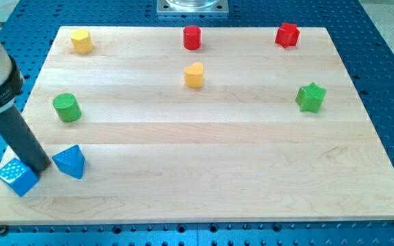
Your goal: Move the triangle towards the bottom center
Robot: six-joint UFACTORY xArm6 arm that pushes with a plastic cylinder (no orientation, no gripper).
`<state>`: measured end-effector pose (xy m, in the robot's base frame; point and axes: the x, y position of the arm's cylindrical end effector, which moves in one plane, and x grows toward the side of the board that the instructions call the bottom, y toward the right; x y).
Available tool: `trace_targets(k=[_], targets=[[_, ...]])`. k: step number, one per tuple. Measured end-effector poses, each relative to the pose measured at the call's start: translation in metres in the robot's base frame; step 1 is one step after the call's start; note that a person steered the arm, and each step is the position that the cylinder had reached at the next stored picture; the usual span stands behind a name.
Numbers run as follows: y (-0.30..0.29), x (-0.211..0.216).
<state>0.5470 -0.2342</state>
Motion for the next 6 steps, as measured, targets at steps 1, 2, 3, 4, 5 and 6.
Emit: trace_targets(k=[1,2,3,4,5,6], targets=[[0.014,0.001],[-0.021,-0.012],[-0.039,-0.008],[0.014,-0.008],[0.076,-0.003],[0.108,0.000]])
